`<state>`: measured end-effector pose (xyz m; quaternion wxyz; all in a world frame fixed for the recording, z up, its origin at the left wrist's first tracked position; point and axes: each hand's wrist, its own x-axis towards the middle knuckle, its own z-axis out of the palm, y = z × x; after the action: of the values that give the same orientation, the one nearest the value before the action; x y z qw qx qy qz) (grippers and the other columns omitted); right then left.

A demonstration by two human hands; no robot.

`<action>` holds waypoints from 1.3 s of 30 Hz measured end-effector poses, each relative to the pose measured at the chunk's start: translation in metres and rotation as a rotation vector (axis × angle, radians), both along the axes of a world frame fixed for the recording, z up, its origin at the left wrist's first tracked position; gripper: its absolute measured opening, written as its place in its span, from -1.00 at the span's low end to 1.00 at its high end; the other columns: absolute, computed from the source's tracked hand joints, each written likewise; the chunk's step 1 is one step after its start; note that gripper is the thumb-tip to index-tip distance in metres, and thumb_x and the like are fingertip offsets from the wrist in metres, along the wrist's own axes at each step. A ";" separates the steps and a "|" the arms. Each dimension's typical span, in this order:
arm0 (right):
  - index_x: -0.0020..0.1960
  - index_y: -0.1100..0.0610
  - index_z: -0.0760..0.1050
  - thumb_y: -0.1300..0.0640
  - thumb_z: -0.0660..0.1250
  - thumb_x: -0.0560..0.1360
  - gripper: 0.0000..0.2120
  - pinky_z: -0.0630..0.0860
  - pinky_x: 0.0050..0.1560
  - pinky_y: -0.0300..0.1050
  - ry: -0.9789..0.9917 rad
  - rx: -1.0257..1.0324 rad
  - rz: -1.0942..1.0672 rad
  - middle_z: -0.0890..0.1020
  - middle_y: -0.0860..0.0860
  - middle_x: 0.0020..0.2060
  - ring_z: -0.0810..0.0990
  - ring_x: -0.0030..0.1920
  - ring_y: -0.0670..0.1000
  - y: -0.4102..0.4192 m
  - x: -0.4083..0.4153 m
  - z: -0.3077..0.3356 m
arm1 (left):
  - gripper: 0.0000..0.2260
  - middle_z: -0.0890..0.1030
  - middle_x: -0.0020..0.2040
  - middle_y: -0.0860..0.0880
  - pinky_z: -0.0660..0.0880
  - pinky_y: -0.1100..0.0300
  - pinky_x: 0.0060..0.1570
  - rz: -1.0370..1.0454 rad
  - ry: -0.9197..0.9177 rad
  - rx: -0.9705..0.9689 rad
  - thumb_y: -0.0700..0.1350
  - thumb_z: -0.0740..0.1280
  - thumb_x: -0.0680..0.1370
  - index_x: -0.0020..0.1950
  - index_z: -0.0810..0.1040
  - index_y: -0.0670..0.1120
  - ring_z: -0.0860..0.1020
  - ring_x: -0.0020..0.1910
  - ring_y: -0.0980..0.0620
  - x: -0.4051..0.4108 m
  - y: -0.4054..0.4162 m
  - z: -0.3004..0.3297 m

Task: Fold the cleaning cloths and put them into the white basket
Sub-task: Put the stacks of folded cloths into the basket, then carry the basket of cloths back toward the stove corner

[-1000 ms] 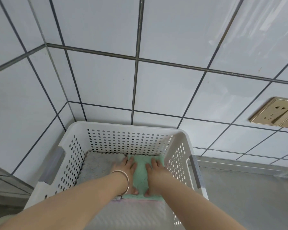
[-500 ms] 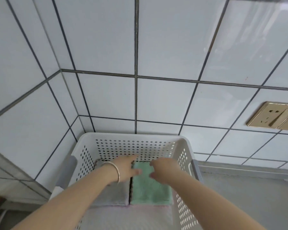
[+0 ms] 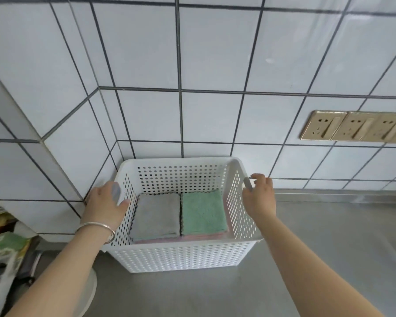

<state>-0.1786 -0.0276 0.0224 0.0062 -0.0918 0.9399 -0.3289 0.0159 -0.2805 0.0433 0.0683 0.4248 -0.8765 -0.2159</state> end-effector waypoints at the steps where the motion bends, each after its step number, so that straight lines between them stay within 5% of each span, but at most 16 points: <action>1: 0.30 0.19 0.33 0.23 0.17 0.51 -0.64 0.39 0.00 -0.05 -0.077 -0.011 -0.009 0.43 0.15 0.21 0.48 0.10 0.16 0.000 0.001 -0.003 | -0.50 0.39 0.30 -0.28 0.40 -0.02 0.15 0.024 -0.009 0.017 -0.05 0.32 0.51 0.37 0.27 -0.19 0.40 0.25 -0.25 0.001 0.000 -0.004; 3: 0.26 0.20 0.35 0.22 0.11 0.54 -0.70 0.40 -0.10 -0.07 -0.135 -0.013 -0.015 0.51 0.13 0.12 0.48 -0.05 0.12 -0.003 0.000 -0.005 | -0.48 0.41 0.31 -0.27 0.42 -0.04 0.15 0.072 -0.006 0.036 -0.06 0.31 0.52 0.38 0.25 -0.25 0.43 0.22 -0.25 0.000 -0.002 -0.011; 6: 0.21 0.25 0.37 0.18 0.05 0.59 -0.74 0.36 -0.16 -0.08 -0.173 0.005 -0.020 0.54 0.11 -0.06 0.46 -0.13 0.12 -0.006 -0.004 -0.005 | -0.81 0.54 -0.08 -0.18 0.40 0.09 -0.23 0.056 0.024 -0.034 -0.12 0.26 0.54 0.07 0.43 -0.20 0.48 -0.18 -0.13 0.000 -0.005 -0.015; 8: 0.25 0.25 0.36 0.17 0.05 0.60 -0.71 0.36 -0.15 -0.09 -0.253 -0.029 -0.003 0.55 0.15 -0.01 0.50 -0.05 0.15 -0.005 -0.006 -0.004 | -0.90 0.51 -0.24 -0.17 0.34 0.13 -0.33 0.043 0.028 -0.038 -0.16 0.23 0.54 -0.10 0.41 -0.19 0.47 -0.29 -0.12 0.000 -0.007 -0.015; 15: 0.28 0.19 0.40 0.17 0.08 0.57 -0.68 0.38 -0.15 -0.13 -0.437 -0.234 0.033 0.52 0.07 -0.02 0.46 -0.12 0.05 0.003 -0.013 -0.001 | -0.89 0.57 -0.26 -0.22 0.45 0.06 -0.28 0.090 0.024 0.152 -0.19 0.19 0.56 -0.13 0.46 -0.16 0.54 -0.28 -0.18 -0.013 -0.024 -0.020; 18: 0.33 0.15 0.37 0.14 0.09 0.59 -0.66 0.37 -0.11 -0.16 -0.452 -0.242 0.045 0.52 0.07 0.06 0.46 -0.09 0.03 0.012 -0.018 0.006 | -0.81 0.53 -0.33 -0.25 0.42 0.04 -0.28 0.214 0.035 0.302 -0.21 0.24 0.53 -0.05 0.53 -0.35 0.47 -0.36 -0.13 -0.023 -0.071 -0.067; 22: 0.34 0.15 0.37 0.10 0.11 0.60 -0.66 0.35 -0.09 -0.15 -0.412 -0.226 0.039 0.51 0.06 -0.02 0.43 -0.10 0.03 0.035 -0.020 0.015 | -0.78 0.45 -0.51 -0.17 0.25 0.15 -0.33 0.157 0.073 0.365 -0.26 0.25 0.51 -0.34 0.43 -0.25 0.36 -0.48 -0.04 -0.019 -0.040 -0.040; 26: 0.29 0.16 0.41 0.12 0.11 0.59 -0.69 0.37 -0.15 -0.11 -0.388 -0.223 -0.036 0.42 -0.03 -0.23 0.38 -0.31 -0.04 0.063 0.002 0.011 | -0.94 0.38 -0.56 -0.12 0.31 0.06 -0.23 0.027 0.174 0.504 -0.28 0.22 0.56 -0.02 0.47 -0.23 0.35 -0.45 -0.03 -0.011 -0.030 -0.030; 29: 0.29 0.05 0.41 0.13 0.11 0.59 -0.71 0.38 -0.23 -0.15 -0.390 -0.234 -0.106 0.42 -0.05 -0.20 0.31 -0.39 -0.13 0.085 0.030 0.007 | -0.90 0.40 -0.49 -0.11 0.25 0.12 -0.28 -0.072 0.211 0.548 -0.30 0.19 0.57 -0.01 0.48 -0.15 0.31 -0.43 -0.01 -0.009 -0.018 -0.022; 32: -0.06 -0.13 0.37 0.13 0.13 0.58 -0.84 0.28 -0.38 -0.26 -0.393 -0.310 -0.219 0.32 -0.14 -0.33 0.30 -0.42 -0.13 0.102 0.076 -0.003 | -0.83 0.46 -0.28 -0.13 0.28 0.10 -0.19 -0.195 0.286 0.604 -0.29 0.17 0.58 0.00 0.43 -0.02 0.31 -0.38 -0.01 0.005 -0.006 -0.019; 35: -0.31 -0.05 0.28 0.12 0.17 0.58 -0.72 0.26 -0.38 -0.18 -0.336 -0.323 -0.342 0.31 -0.11 -0.42 0.30 -0.45 -0.05 0.116 0.129 -0.007 | -0.81 0.44 -0.27 -0.13 0.29 0.05 -0.13 -0.286 0.278 0.663 -0.28 0.17 0.58 0.07 0.43 0.00 0.32 -0.37 -0.01 0.021 -0.004 -0.017; 39: -0.29 0.10 0.40 0.16 0.20 0.57 -0.75 0.26 -0.31 -0.08 -0.293 -0.382 -0.544 0.36 0.01 -0.46 0.29 -0.44 0.01 0.126 0.230 -0.004 | -0.66 0.43 -0.31 -0.10 0.30 0.09 -0.25 -0.438 0.217 0.695 -0.27 0.18 0.58 0.33 0.40 -0.03 0.32 -0.38 0.00 0.049 -0.001 -0.014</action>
<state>0.0511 0.0984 0.0184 0.0361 0.2102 0.8405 -0.4980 0.0652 -0.2816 0.0288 -0.0345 0.2010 -0.8089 -0.5515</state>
